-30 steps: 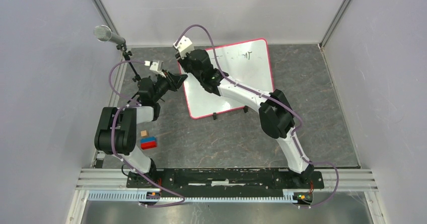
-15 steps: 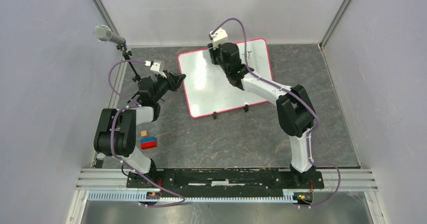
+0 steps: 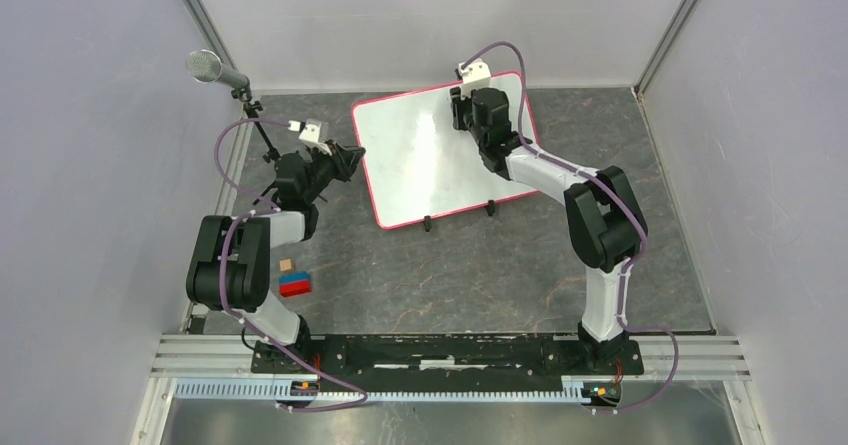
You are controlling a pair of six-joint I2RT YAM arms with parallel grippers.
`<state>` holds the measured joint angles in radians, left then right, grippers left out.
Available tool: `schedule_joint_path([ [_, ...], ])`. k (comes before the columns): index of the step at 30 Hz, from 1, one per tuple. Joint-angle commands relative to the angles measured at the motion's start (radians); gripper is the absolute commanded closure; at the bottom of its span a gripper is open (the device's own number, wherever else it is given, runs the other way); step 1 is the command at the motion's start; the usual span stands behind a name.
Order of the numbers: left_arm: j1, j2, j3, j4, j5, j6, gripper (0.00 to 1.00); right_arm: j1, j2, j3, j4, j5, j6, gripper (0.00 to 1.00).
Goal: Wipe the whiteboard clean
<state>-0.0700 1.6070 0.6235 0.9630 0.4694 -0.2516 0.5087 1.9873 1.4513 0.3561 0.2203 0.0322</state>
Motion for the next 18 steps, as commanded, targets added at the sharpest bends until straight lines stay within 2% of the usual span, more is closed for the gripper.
schedule_joint_path([
  [1,-0.032,0.005,0.044,-0.034,0.067,-0.082,0.65,0.040,-0.055,-0.106,0.043,-0.040,0.019,0.75],
  [3,-0.038,-0.005,0.017,-0.010,0.000,-0.113,0.47,0.052,-0.090,-0.184,0.091,-0.041,0.028,0.75],
  [6,-0.036,-0.007,0.009,-0.008,-0.037,-0.143,0.32,0.062,-0.132,-0.244,0.127,-0.052,0.037,0.75],
  [11,-0.034,0.037,0.044,-0.028,0.021,-0.199,0.31,0.084,-0.187,-0.283,0.140,-0.049,0.004,0.75],
  [14,-0.033,0.078,0.074,-0.043,0.084,-0.183,0.32,0.102,-0.201,-0.298,0.146,-0.049,-0.021,0.75],
  [16,-0.028,0.086,0.072,-0.020,0.098,-0.174,0.38,0.117,-0.199,-0.297,0.153,-0.072,-0.023,0.74],
  [18,-0.020,0.083,0.055,0.022,0.112,-0.169,0.52,0.148,-0.188,-0.281,0.161,-0.073,-0.057,0.74],
])
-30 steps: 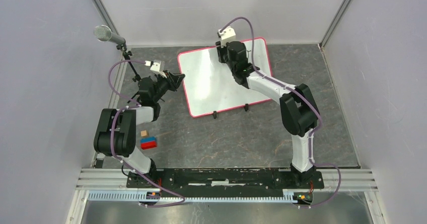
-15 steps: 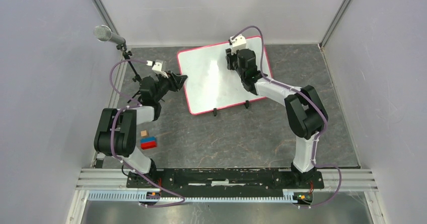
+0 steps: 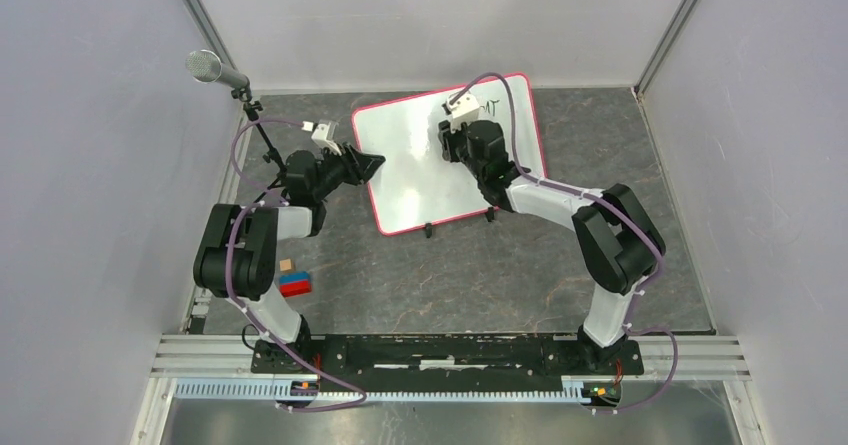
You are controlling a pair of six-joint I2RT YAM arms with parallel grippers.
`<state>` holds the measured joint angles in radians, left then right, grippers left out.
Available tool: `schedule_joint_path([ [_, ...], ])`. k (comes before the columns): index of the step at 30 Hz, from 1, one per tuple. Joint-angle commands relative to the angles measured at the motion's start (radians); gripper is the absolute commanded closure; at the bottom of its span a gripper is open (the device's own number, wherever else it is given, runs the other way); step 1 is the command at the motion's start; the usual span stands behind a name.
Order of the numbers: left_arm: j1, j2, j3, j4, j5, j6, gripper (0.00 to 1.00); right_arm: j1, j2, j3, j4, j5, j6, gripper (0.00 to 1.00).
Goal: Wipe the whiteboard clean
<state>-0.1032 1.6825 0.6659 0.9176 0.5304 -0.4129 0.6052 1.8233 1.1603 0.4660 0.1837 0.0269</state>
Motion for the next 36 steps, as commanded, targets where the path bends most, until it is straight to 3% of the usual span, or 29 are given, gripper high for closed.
schedule_joint_path([
  [1,0.018,0.005,0.011,0.065,0.055,0.003,0.59,0.073,-0.012,0.031,0.048,-0.033,-0.065,0.75],
  [2,0.019,-0.001,0.014,0.052,0.062,0.024,0.68,0.093,0.005,0.050,0.045,-0.031,-0.080,0.74],
  [6,0.020,-0.024,0.015,-0.004,0.072,0.116,0.86,0.176,0.095,0.181,-0.011,-0.005,-0.134,0.74],
  [12,0.020,-0.044,0.004,-0.005,0.049,0.151,0.97,0.244,0.216,0.365,-0.093,0.000,-0.193,0.74],
  [16,0.020,-0.071,-0.008,-0.015,0.020,0.170,0.98,0.244,0.237,0.417,-0.128,-0.001,-0.206,0.74],
  [21,0.019,-0.095,-0.016,-0.028,-0.009,0.196,0.98,0.186,0.190,0.300,-0.101,0.072,-0.139,0.74],
  [29,0.019,-0.109,-0.013,-0.061,-0.033,0.246,0.98,-0.017,0.067,0.119,-0.015,0.062,-0.079,0.74],
  [36,0.017,-0.120,-0.008,-0.102,-0.042,0.299,0.98,-0.190,0.043,0.100,0.005,0.009,-0.091,0.74],
])
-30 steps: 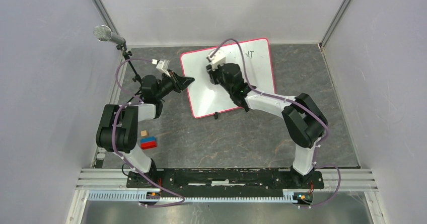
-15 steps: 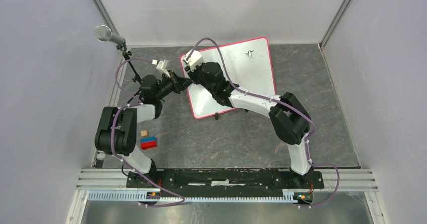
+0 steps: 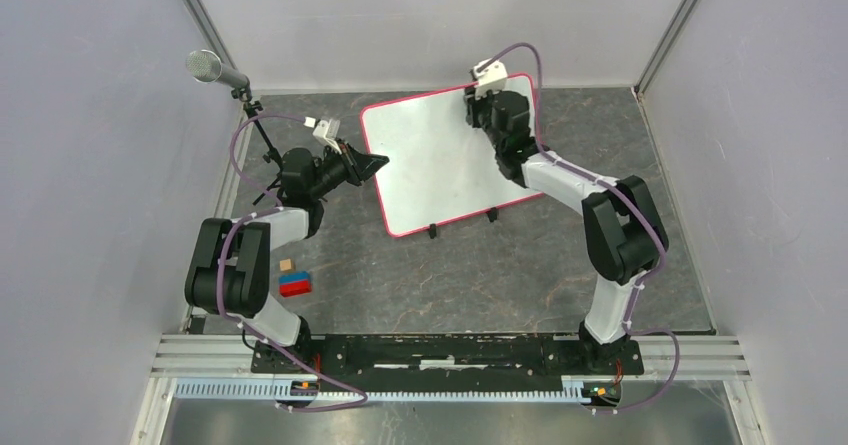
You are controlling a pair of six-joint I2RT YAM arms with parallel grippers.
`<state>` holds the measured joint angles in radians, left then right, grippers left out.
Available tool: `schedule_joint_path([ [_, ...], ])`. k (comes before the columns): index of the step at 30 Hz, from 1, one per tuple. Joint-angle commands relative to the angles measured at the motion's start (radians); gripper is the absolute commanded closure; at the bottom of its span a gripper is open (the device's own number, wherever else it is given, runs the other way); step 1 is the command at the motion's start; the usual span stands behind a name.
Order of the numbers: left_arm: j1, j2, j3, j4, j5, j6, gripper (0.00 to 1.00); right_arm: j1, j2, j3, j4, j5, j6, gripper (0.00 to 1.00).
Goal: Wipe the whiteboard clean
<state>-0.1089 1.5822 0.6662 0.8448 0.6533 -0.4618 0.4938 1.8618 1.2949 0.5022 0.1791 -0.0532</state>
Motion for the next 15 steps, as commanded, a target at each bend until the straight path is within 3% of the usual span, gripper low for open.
schedule_joint_path([
  [1,0.021,-0.020,-0.009,-0.031,-0.165,0.350,0.98,-0.103,0.008,-0.039,-0.027,-0.001,-0.001,0.74],
  [6,0.020,-0.019,-0.005,-0.032,-0.166,0.354,0.98,-0.162,0.028,-0.042,-0.016,-0.102,0.033,0.74],
  [15,0.015,-0.023,-0.008,-0.038,-0.173,0.361,0.98,-0.024,0.030,-0.028,0.044,-0.207,0.024,0.75],
])
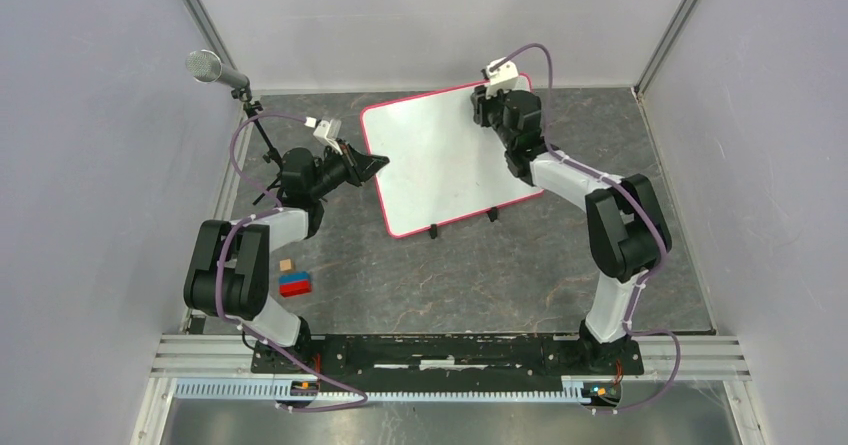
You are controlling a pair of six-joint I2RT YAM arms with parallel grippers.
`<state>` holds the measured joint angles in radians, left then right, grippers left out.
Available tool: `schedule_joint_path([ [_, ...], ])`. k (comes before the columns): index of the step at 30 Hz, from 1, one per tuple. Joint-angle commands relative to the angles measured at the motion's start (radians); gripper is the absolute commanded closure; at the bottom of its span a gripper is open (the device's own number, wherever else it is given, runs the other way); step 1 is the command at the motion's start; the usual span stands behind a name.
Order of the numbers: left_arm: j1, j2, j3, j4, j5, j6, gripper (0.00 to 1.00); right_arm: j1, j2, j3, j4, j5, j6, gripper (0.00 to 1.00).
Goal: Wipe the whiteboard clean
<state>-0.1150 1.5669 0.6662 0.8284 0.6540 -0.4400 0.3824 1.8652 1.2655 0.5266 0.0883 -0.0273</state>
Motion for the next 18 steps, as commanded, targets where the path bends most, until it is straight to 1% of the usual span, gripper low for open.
schedule_joint_path([
  [1,0.021,-0.009,-0.009,-0.022,-0.173,0.340,0.98,0.090,0.028,-0.002,0.040,-0.138,0.013,0.75],
  [4,0.021,-0.012,-0.011,-0.023,-0.174,0.340,0.98,0.067,0.042,0.006,0.054,-0.133,0.026,0.74],
  [11,0.020,-0.012,-0.012,-0.025,-0.178,0.340,0.98,-0.095,0.049,-0.048,0.075,-0.119,0.153,0.75],
  [14,0.017,-0.016,-0.015,-0.026,-0.184,0.344,0.98,-0.160,0.073,-0.059,0.078,-0.139,0.201,0.75],
  [18,0.013,-0.017,-0.013,-0.032,-0.185,0.348,0.98,-0.181,0.082,-0.077,0.072,-0.126,0.208,0.76],
])
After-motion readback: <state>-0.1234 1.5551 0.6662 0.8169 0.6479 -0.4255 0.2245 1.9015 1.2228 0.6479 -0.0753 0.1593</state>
